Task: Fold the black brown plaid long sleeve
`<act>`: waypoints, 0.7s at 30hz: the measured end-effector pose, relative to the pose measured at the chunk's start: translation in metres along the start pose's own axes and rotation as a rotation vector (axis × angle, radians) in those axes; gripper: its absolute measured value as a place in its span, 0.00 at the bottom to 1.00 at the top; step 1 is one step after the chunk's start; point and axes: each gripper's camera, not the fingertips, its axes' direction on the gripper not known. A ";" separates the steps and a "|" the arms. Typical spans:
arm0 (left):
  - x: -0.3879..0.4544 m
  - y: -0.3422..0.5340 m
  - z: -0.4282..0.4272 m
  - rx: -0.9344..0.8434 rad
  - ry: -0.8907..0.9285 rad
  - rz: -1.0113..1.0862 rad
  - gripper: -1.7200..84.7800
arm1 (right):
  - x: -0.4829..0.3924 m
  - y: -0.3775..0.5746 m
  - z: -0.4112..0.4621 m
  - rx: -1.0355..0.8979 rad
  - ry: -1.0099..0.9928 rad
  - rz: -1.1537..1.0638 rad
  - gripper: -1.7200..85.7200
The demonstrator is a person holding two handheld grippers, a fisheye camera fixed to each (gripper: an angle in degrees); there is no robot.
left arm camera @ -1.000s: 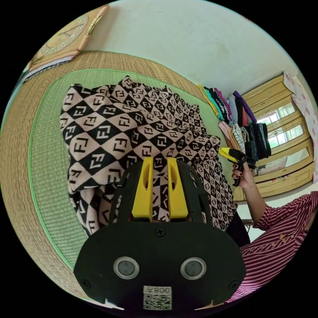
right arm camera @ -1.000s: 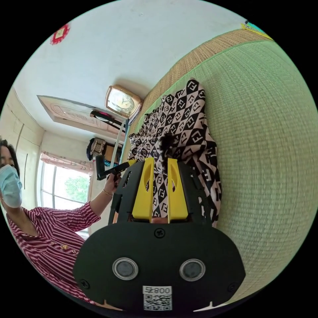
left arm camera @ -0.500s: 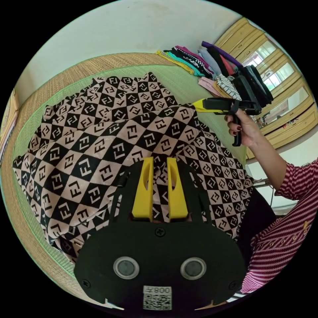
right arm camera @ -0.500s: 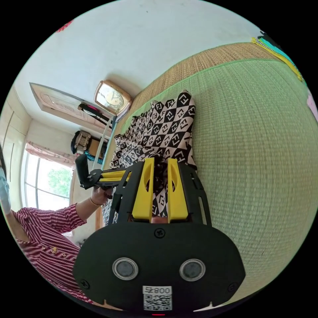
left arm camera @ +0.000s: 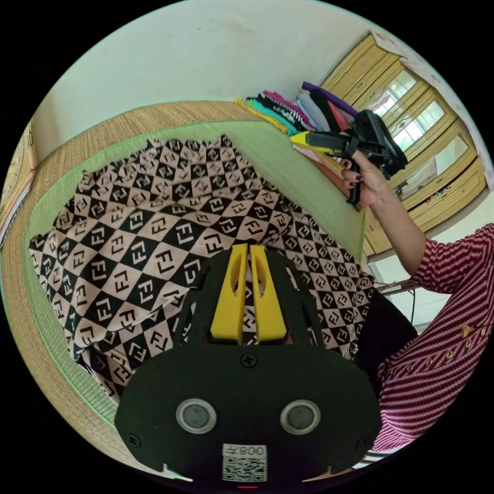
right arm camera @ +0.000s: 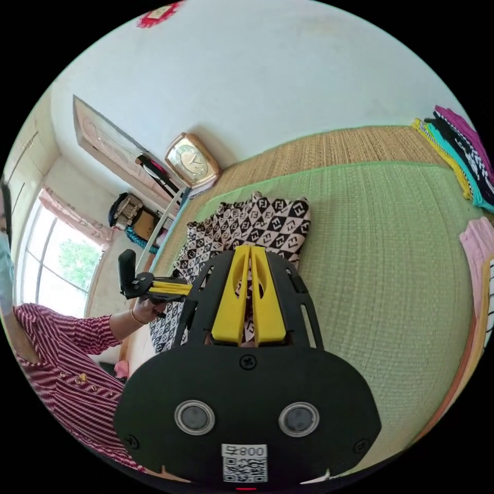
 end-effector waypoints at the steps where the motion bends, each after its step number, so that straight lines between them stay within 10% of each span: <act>1: -0.001 0.001 0.003 -0.015 -0.002 -0.004 0.03 | 0.008 0.002 0.011 -0.041 -0.027 0.023 0.04; 21: 0.003 0.005 -0.015 0.033 0.108 -0.058 0.05 | -0.032 -0.017 0.055 -0.254 0.081 -0.070 0.02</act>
